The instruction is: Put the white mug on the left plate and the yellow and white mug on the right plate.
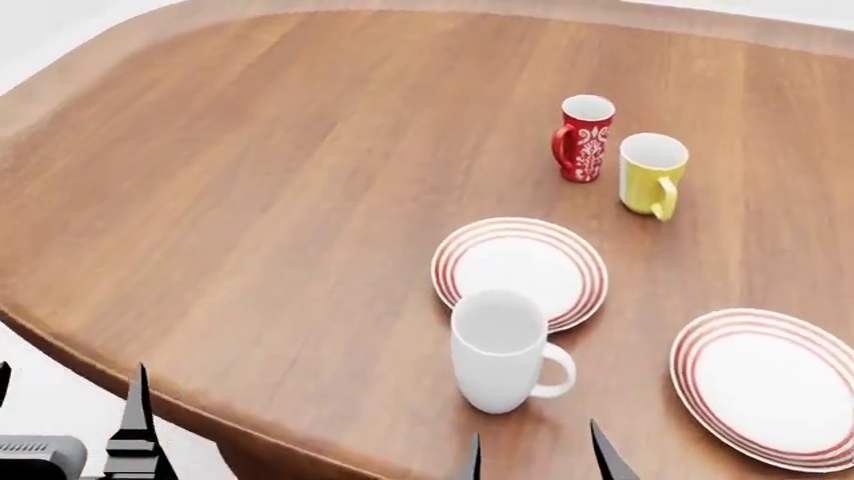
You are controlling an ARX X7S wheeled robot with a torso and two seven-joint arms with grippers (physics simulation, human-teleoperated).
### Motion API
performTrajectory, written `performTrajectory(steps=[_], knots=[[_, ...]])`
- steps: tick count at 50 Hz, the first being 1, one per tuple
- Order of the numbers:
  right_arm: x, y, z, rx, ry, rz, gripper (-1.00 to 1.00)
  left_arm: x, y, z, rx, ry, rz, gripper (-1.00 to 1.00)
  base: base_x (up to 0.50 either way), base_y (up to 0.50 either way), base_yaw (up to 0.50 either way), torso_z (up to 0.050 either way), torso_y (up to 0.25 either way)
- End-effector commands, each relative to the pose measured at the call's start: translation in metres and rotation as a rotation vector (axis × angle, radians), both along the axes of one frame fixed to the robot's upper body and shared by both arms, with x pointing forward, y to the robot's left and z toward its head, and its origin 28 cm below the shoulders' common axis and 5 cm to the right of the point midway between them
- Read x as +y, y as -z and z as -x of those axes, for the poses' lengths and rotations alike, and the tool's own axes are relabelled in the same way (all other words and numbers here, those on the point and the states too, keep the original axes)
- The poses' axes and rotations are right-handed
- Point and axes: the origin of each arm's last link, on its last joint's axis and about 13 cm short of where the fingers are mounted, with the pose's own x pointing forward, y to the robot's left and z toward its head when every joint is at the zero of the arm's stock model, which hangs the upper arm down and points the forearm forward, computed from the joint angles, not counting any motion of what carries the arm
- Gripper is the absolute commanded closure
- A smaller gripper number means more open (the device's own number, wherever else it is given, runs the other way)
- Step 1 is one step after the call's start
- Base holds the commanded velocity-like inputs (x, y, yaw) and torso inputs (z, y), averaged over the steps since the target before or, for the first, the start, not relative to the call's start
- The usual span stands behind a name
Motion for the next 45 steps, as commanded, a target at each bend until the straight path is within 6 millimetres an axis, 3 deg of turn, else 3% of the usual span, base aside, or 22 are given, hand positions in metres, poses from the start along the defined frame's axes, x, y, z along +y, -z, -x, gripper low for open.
performTrajectory(steps=[1,16,21,45], knots=[[0.0003,0.0004,-0.0009,0.002,-0.004,0.003,-1.0,-0.0004,-0.0009,0.0004,-0.004,0.002,-0.001,-1.0,0.0,0.0,0.5,0.0,0.0],[0.001,-0.0016,-0.001,-0.001,0.016,0.01,-1.0,0.0006,-0.0023,0.0011,-0.008,0.003,-0.001,-1.0,0.0,0.0,0.5,0.0,0.0],[0.0008,-0.0024,-0.0022,0.0,-0.009,-0.063,-1.0,0.0008,-0.0029,0.0005,-0.011,0.002,0.0,-1.0,0.0,-0.01,0.0,0.0,0.0],[-0.0021,-0.0082,-0.0015,-0.051,0.006,-0.082,-1.0,0.0052,-0.0077,-0.0027,-0.025,-0.011,0.016,-1.0,0.19,-0.46,0.0,0.0,0.0]])
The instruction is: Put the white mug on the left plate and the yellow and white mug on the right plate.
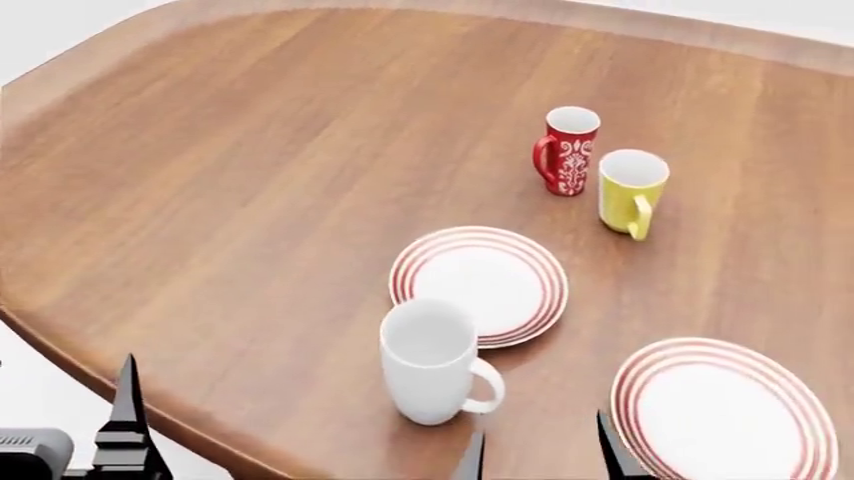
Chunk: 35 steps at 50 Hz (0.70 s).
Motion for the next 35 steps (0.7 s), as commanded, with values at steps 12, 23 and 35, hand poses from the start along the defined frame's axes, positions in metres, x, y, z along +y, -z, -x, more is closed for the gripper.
performTrajectory(steps=[12,23,35], knots=[[-0.007,-0.005,0.004,-0.032,0.041,-0.001,-1.0,0.008,-0.017,-0.008,-0.046,-0.011,0.034,-1.0,0.19,-0.46,0.0,0.0,0.0],[-0.015,-0.011,0.012,-0.023,0.115,-0.018,-1.0,0.031,-0.04,-0.022,-0.085,-0.183,0.14,-1.0,0.14,-0.09,0.0,0.0,0.0],[-0.019,-0.012,0.021,-0.028,0.14,-0.009,-1.0,0.028,-0.052,0.001,-0.096,-0.099,0.195,-1.0,0.31,0.12,0.0,0.0,0.0]])
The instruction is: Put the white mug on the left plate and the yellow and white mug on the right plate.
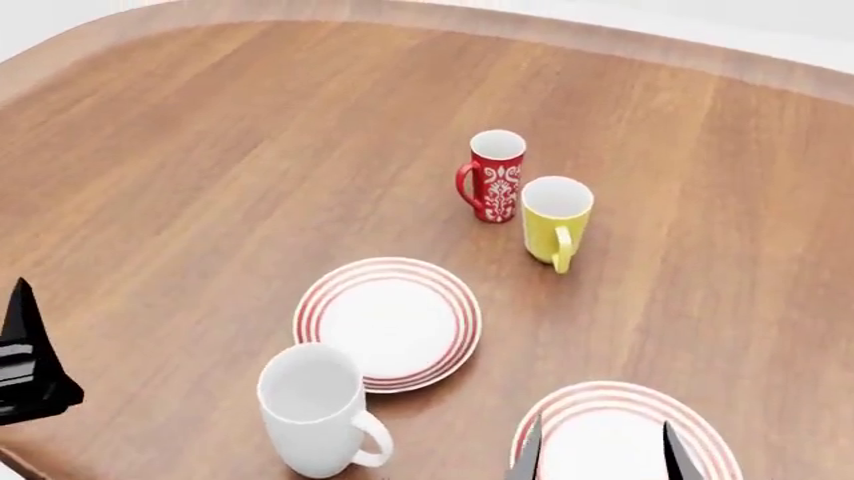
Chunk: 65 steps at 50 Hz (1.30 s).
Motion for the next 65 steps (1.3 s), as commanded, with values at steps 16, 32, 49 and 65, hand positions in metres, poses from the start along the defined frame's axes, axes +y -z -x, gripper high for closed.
performTrajectory(steps=[16,32,49,65], knots=[[-0.006,-0.002,0.005,-0.004,0.035,-0.021,-1.0,0.0,-0.005,0.005,-0.031,-0.024,0.019,-1.0,0.42,0.17,0.0,0.0,0.0],[-0.004,-0.002,0.005,-0.013,0.037,-0.021,-1.0,0.003,-0.005,0.003,-0.027,-0.029,0.024,-1.0,0.38,0.15,0.0,0.0,0.001],[-0.02,-0.008,0.025,0.042,0.008,0.065,-1.0,-0.001,-0.005,0.005,-0.027,-0.038,0.036,-1.0,0.0,0.0,0.0,0.0,0.0],[-0.054,-0.044,0.053,0.189,-0.198,0.22,-1.0,-0.013,-0.01,0.013,-0.042,-0.064,0.039,-1.0,0.0,0.0,0.0,0.0,0.0]])
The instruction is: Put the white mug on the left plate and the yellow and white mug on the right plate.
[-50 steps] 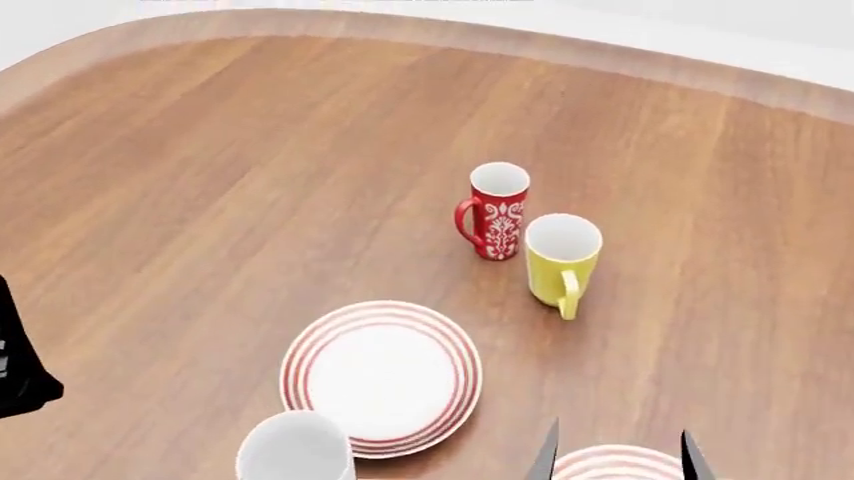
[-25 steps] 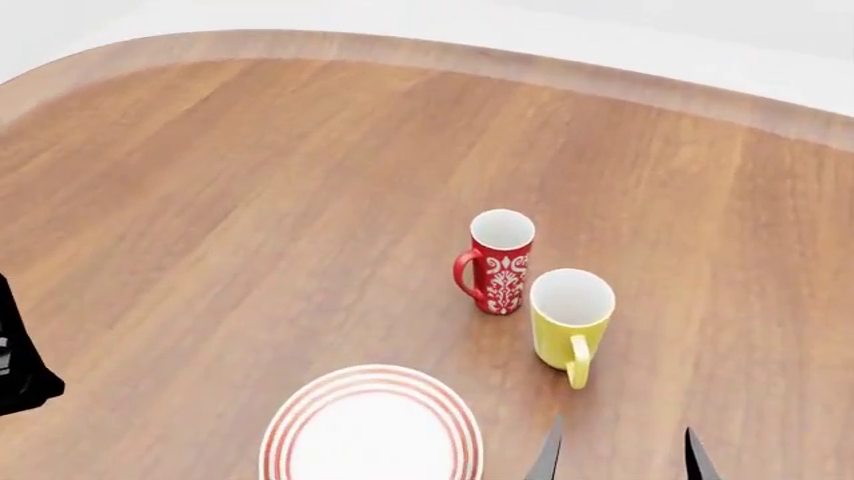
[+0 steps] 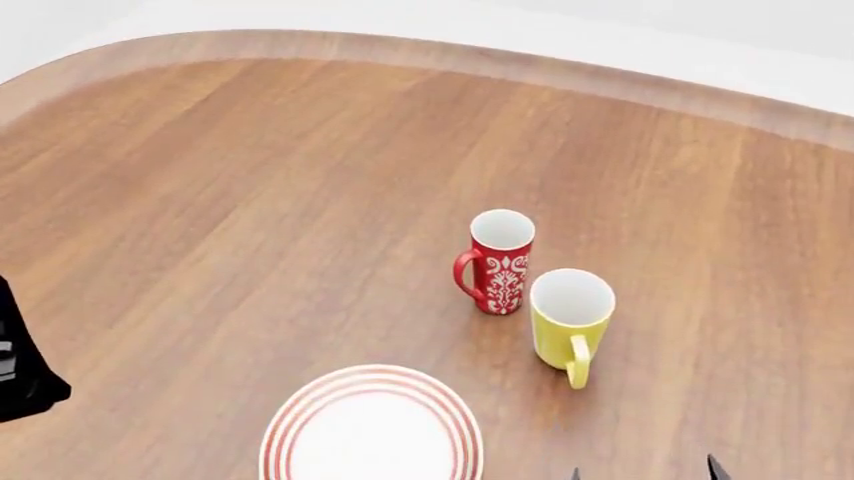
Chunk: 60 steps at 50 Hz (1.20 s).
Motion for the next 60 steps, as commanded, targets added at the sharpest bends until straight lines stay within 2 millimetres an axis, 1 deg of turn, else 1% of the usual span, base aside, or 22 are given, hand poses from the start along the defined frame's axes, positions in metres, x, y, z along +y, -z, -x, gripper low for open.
performTrajectory(steps=[1,4,7,8,9,11,17,21,27,31,39,45,53,60], knots=[[-0.016,-0.02,0.017,0.085,-0.146,0.028,-1.0,-0.005,-0.002,0.003,-0.006,-0.018,0.01,-1.0,0.0,0.0,0.0,0.0,0.0],[-0.015,-0.019,0.02,0.12,-0.194,0.014,-1.0,-0.005,-0.002,0.003,-0.005,-0.02,0.01,-1.0,0.0,0.0,0.0,0.0,0.0],[-0.011,-0.021,0.023,0.154,-0.262,0.024,-1.0,-0.005,-0.003,0.004,-0.007,-0.016,0.01,-1.0,0.0,0.0,0.0,0.0,0.0],[-0.013,-0.02,0.024,0.159,-0.277,0.024,-1.0,-0.004,-0.003,0.003,-0.007,-0.017,0.01,-1.0,0.0,0.0,0.0,0.0,0.0],[-0.009,-0.022,0.025,0.166,-0.315,0.018,-1.0,-0.004,-0.003,0.003,-0.006,-0.018,0.01,-1.0,0.0,0.0,0.0,0.0,0.0],[-0.006,-0.026,0.026,0.181,-0.341,0.034,-1.0,-0.003,-0.004,0.004,-0.008,-0.018,0.011,-1.0,0.0,0.0,0.0,0.0,0.0],[-0.004,-0.031,0.029,0.215,-0.428,0.027,-1.0,-0.001,-0.006,0.005,-0.013,-0.021,0.014,-1.0,0.0,0.0,0.0,0.0,0.0],[-0.003,-0.033,0.03,0.237,-0.454,0.024,-1.0,-0.002,-0.006,0.004,-0.014,-0.021,0.015,-1.0,0.0,0.0,0.0,0.0,0.0],[-0.003,-0.037,0.036,0.269,-0.519,0.053,-1.0,-0.002,-0.007,0.004,-0.015,-0.024,0.019,-1.0,0.0,0.0,0.0,0.0,0.0],[-0.002,-0.036,0.041,0.289,-0.582,0.069,-1.0,-0.003,-0.007,0.004,-0.016,-0.026,0.023,-1.0,0.0,0.0,0.0,0.0,0.0],[0.001,-0.034,0.041,0.31,-0.651,0.079,-1.0,-0.003,-0.009,0.005,-0.021,-0.032,0.025,-1.0,0.0,0.0,0.0,0.0,0.0],[0.002,-0.038,0.034,0.32,-0.686,0.071,-1.0,-0.003,-0.01,0.006,-0.022,-0.037,0.025,-1.0,0.0,0.0,0.0,0.0,0.0],[0.004,-0.037,0.008,0.363,-0.77,0.091,-1.0,-0.004,-0.011,0.006,-0.03,-0.04,0.027,-1.0,0.0,0.0,0.0,0.0,0.0],[0.004,-0.029,-0.015,0.415,-0.823,0.08,-1.0,-0.004,-0.01,0.005,-0.031,-0.044,0.029,-1.0,0.0,0.0,0.0,0.0,0.0]])
